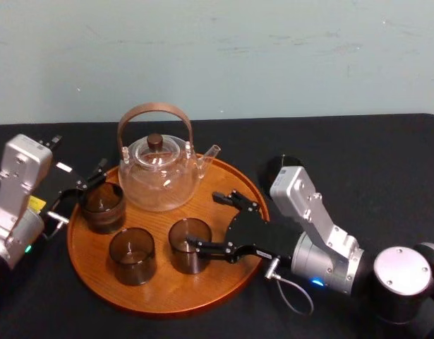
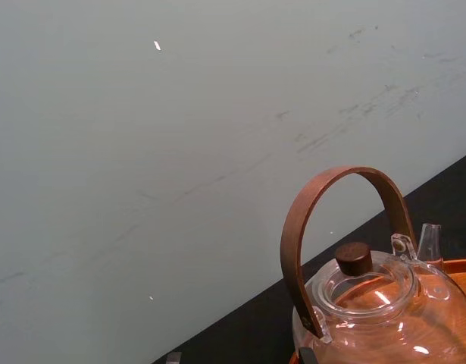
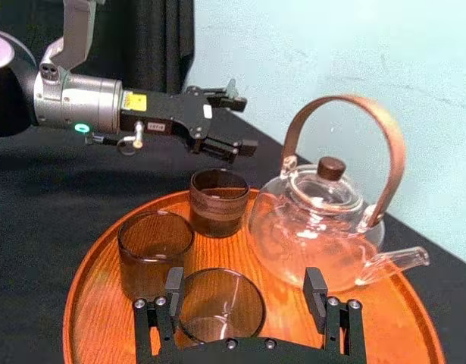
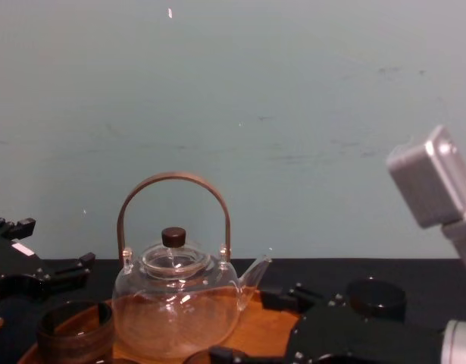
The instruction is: Pick up the glass from the table and place it on the tray.
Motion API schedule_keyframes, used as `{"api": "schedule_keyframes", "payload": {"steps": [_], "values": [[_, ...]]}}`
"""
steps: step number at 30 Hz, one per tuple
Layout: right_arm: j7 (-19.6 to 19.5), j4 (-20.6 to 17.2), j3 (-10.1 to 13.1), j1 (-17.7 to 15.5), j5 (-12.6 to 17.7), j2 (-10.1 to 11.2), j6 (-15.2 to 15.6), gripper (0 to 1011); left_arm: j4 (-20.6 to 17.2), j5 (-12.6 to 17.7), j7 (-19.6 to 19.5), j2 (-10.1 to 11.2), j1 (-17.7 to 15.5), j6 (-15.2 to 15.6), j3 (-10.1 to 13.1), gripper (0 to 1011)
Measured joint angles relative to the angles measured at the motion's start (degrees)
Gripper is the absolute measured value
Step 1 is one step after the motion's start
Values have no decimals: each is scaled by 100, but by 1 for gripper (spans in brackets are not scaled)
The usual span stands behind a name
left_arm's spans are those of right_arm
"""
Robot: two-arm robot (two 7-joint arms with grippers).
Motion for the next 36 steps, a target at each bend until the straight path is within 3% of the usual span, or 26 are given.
{"api": "schedule_keyframes", "payload": {"steps": [16, 23, 26, 36], "values": [[-197, -487, 301, -311, -20, 219, -117, 1003, 0, 0, 0, 0, 0, 0, 0, 1001], [-393, -726, 650, -634, 106, 337, -234, 1002, 0, 0, 0, 0, 0, 0, 0, 1001], [-564, -865, 906, -884, 171, 408, -284, 1002, 0, 0, 0, 0, 0, 0, 0, 1001], [-982, -1074, 1525, -1499, 207, 558, -224, 1002, 0, 0, 0, 0, 0, 0, 0, 1001]]}}
